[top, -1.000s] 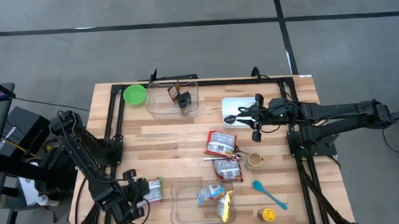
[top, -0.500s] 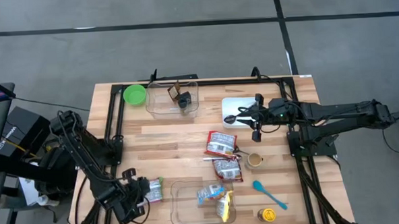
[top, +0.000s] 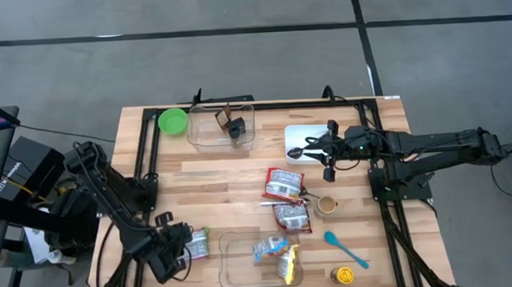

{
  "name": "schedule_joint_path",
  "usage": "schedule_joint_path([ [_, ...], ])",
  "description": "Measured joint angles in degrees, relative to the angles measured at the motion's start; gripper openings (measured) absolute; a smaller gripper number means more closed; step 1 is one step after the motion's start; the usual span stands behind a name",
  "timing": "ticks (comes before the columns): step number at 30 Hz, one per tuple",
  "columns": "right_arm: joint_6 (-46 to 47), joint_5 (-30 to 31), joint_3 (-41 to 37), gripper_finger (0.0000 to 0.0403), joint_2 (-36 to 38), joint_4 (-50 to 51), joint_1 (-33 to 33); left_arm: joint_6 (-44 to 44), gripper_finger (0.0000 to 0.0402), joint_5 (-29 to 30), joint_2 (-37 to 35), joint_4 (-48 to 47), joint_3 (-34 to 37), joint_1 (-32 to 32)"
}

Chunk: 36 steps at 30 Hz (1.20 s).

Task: Pick & Place Food Item
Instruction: Put the green noodle pack into the bottom transparent bin

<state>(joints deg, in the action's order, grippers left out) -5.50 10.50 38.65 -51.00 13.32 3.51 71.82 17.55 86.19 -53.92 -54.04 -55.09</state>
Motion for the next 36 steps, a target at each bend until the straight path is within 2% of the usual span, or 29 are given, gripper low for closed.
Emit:
schedule_joint_path([
  [6, 0.0, 0.0, 0.0, 0.0077, 0.0, 0.0, 0.0, 0.0, 0.0132, -3.6, 0.0, 6.6, 5.2, 0.4],
  [15, 0.0, 0.0, 0.0, 0.0077, 0.0, 0.0, 0.0, -3.1, 0.0127, -4.0, -1.9, 9.4, 6.3, 0.0],
  [20, -0.2, 0.0, 0.0, 0.0077, 0.0, 0.2, 0.0, -3.9, 0.0097, -3.9, -3.2, 11.2, 6.3, 0.0],
  [30, -0.5, 0.0, 0.0, 0.0077, 0.0, 0.4, 0.0, -3.9, 0.0007, -3.5, -3.3, 11.6, 6.3, 0.0],
  [33, -0.5, 0.0, 0.0, 0.0077, 0.0, 0.4, 0.0, -4.0, 0.0005, -3.5, -3.3, 11.6, 6.3, 0.0],
  [36, -0.5, 0.0, 0.0, 0.0077, 0.0, 0.4, 0.0, -4.3, 0.0021, -3.5, -3.3, 11.4, 6.3, 0.0],
])
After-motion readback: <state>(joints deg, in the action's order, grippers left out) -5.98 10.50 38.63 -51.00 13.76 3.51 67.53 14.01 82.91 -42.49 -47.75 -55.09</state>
